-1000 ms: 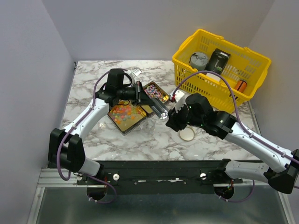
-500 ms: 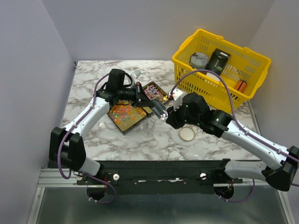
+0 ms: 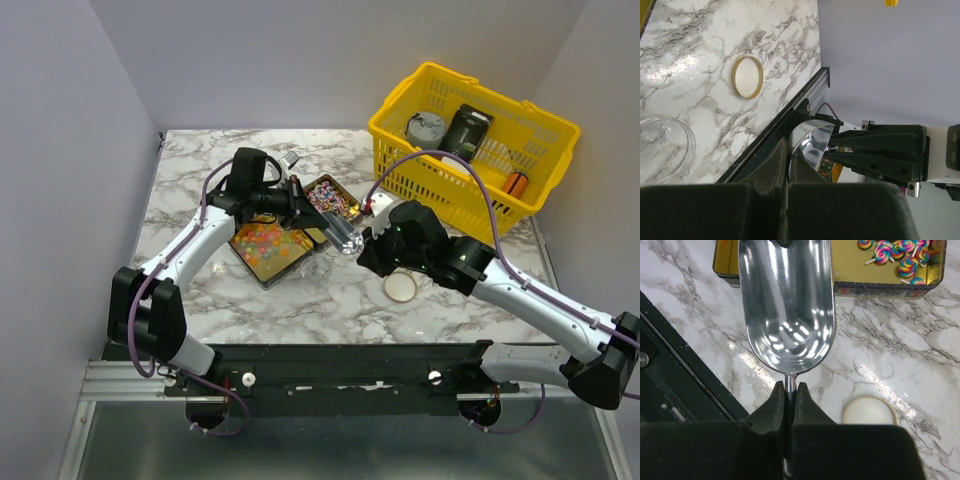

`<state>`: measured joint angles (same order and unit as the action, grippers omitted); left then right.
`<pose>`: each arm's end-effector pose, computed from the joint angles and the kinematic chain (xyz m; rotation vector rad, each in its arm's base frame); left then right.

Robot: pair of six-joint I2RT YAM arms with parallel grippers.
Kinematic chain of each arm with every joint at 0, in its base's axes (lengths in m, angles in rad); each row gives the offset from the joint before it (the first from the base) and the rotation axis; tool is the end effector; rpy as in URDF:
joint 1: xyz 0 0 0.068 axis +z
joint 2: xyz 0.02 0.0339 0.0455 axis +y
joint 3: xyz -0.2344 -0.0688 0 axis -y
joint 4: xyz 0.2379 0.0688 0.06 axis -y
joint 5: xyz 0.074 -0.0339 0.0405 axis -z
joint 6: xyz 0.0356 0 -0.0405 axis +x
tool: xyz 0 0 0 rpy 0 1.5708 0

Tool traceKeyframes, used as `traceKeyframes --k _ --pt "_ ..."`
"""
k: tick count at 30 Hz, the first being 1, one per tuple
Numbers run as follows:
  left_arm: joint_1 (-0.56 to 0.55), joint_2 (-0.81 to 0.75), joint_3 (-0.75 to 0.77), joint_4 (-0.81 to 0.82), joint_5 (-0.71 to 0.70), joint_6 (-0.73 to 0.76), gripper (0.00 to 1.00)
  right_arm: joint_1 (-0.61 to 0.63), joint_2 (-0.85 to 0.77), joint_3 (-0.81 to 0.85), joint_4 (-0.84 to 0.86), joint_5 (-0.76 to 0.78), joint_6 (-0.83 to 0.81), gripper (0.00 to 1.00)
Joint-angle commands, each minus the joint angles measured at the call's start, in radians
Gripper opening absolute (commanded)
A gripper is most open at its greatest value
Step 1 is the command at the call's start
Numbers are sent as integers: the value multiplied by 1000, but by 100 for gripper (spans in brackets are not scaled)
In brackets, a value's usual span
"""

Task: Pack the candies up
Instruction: Pick up the spatula from the center of the board, then move the storage box to the center of the board.

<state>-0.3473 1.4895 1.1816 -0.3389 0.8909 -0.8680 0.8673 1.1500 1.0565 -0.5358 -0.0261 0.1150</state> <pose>0.2941 -0.1359 0.2741 -0.0657 2.4394 -1.6056 0.1644 0.1953 0.3005 -0.8443 2.0967 0.5685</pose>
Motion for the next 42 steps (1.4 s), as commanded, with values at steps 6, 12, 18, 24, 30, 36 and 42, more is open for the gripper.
traceKeyframes --k 6,12,18,24,30,36,42 --pt "14 67 33 -37 -108 110 0 7 28 181 -72 -84 155 1" --pt "13 144 65 -54 -156 161 8 7 112 332 -125 -143 231 1" --pt "13 181 141 -78 -239 230 32 4 198 456 -167 -186 307 1" --pt "14 192 228 -97 -364 351 78 -42 316 589 -268 -219 391 1" --pt "50 189 332 -92 -432 437 94 -125 488 680 -337 -345 478 1" --pt "116 152 279 14 -535 442 99 -129 629 773 -415 -385 569 1" --pt "136 137 202 104 -658 478 99 -142 712 821 -504 -324 641 1"
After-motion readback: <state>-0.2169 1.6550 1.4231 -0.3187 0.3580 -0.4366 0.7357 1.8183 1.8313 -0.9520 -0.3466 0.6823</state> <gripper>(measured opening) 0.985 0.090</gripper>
